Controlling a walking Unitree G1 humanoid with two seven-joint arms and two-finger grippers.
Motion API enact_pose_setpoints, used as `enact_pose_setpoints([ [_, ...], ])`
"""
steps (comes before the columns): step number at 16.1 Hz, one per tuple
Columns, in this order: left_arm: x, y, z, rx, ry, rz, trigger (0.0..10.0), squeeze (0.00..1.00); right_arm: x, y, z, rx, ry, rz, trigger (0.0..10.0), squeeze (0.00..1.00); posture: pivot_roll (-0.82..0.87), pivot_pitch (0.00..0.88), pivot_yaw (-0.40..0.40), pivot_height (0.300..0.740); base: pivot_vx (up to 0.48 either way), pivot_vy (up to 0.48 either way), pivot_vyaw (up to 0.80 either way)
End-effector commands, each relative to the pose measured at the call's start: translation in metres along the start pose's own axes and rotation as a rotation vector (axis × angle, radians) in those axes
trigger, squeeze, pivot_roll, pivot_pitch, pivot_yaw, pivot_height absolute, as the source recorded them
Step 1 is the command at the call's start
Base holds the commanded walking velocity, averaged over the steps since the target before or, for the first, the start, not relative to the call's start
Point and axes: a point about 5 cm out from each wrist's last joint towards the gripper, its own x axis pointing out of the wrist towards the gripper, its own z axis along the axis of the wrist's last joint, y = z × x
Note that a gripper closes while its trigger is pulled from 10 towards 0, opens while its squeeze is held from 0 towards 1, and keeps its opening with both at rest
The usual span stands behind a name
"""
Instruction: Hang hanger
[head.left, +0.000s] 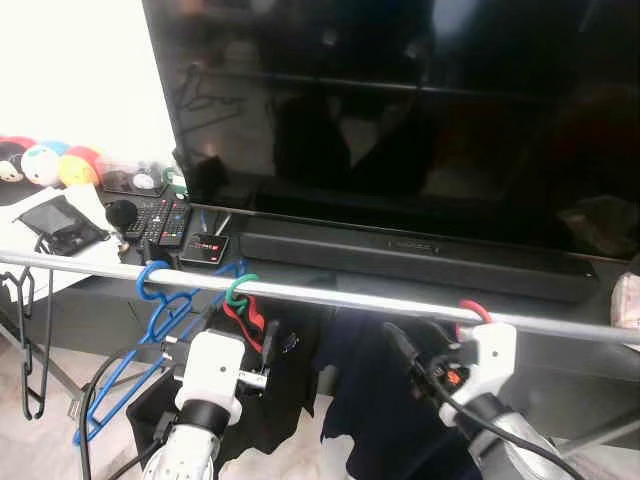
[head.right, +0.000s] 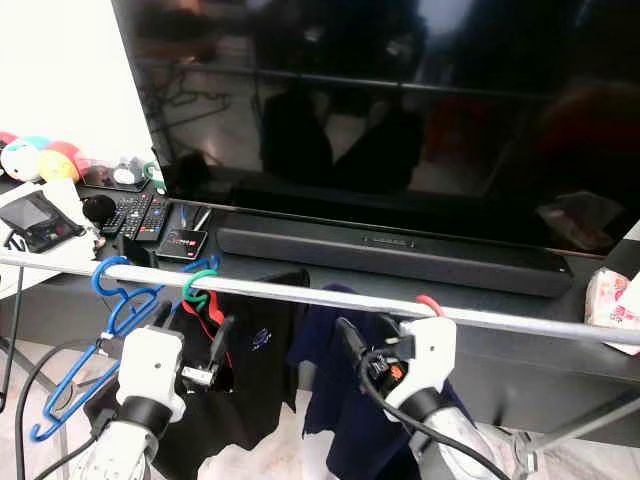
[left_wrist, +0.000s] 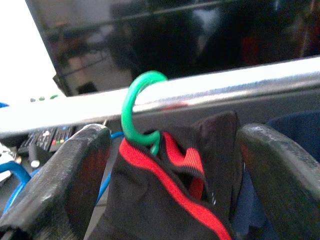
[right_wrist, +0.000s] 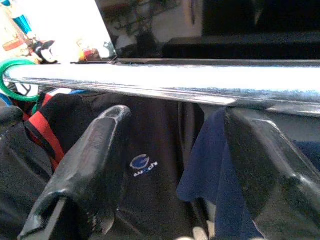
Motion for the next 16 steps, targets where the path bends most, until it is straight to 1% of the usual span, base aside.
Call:
enact_pose_setpoints([
  [1,0.002,-0.003,0.008,0.005,-0.02,0.0,10.0,0.0,0.006,0.01,0.019,-0.045,-0.107,0.041,10.0,0.0,0.02,0.0,-0.054,0.716,0.0,0.0,0.0],
  [3,-0.006,-0.006,-0.005,-0.016,0.057,-0.012,10.0,0.0,0.007,0.014,0.009,-0.05,-0.039,0.061,10.0,0.0,0.03,0.0,-0.054,0.716,0.0,0.0,0.0],
  [4,-0.012,-0.005,-0.016,-0.027,0.114,-0.001,10.0,0.0,0.004,0.012,0.001,-0.098,0.018,0.073,10.0,0.0,0.03,0.0,-0.054,0.716,0.0,0.0,0.0],
  [5,-0.017,-0.001,-0.024,-0.035,0.163,0.015,10.0,0.0,-0.002,0.002,-0.008,-0.153,0.121,0.078,10.0,0.0,0.02,0.0,-0.05,0.716,0.0,0.0,0.0],
  [6,-0.019,0.002,-0.028,-0.04,0.189,0.026,10.0,0.0,-0.008,-0.007,-0.012,-0.203,0.175,0.081,10.0,0.0,0.03,0.0,-0.05,0.716,0.0,0.0,0.0],
  [7,-0.021,0.006,-0.03,-0.051,0.207,0.045,10.0,0.0,-0.016,-0.023,-0.018,-0.245,0.256,0.046,10.0,0.0,0.02,0.0,-0.05,0.716,0.0,0.0,0.0],
  [8,-0.023,0.012,-0.033,-0.053,0.225,0.064,10.0,0.0,-0.024,-0.042,-0.023,-0.307,0.339,-0.015,10.0,0.0,0.02,0.0,-0.051,0.716,0.0,0.0,0.0],
  [9,-0.027,0.016,-0.033,-0.035,0.231,0.063,10.0,0.0,-0.031,-0.051,-0.026,-0.322,0.4,-0.042,10.0,0.0,0.02,0.0,-0.053,0.716,0.0,0.0,0.0],
  [10,-0.03,0.019,-0.034,-0.025,0.235,0.067,10.0,0.0,-0.035,-0.054,-0.026,-0.31,0.419,-0.043,10.0,0.0,0.02,0.0,-0.053,0.716,0.0,0.0,0.0],
  [12,-0.034,0.02,-0.035,-0.021,0.239,0.076,10.0,0.0,-0.034,-0.052,-0.019,-0.27,0.329,-0.076,10.0,0.0,0.02,0.0,-0.056,0.716,0.0,0.0,0.0],
  [13,-0.035,0.019,-0.036,-0.026,0.244,0.077,10.0,0.0,-0.033,-0.046,-0.019,-0.235,0.272,-0.067,10.0,0.0,0.02,0.0,-0.057,0.716,0.0,0.0,0.0],
  [14,-0.035,0.017,-0.036,-0.034,0.243,0.083,10.0,0.0,-0.034,-0.04,-0.021,-0.201,0.243,-0.047,10.0,0.0,0.02,0.0,-0.059,0.716,0.0,0.0,0.0],
  [16,-0.033,0.014,-0.037,-0.052,0.242,0.096,10.0,0.0,-0.034,-0.034,-0.025,-0.158,0.225,-0.037,10.0,0.0,0.02,0.0,-0.057,0.716,0.0,0.0,0.0],
])
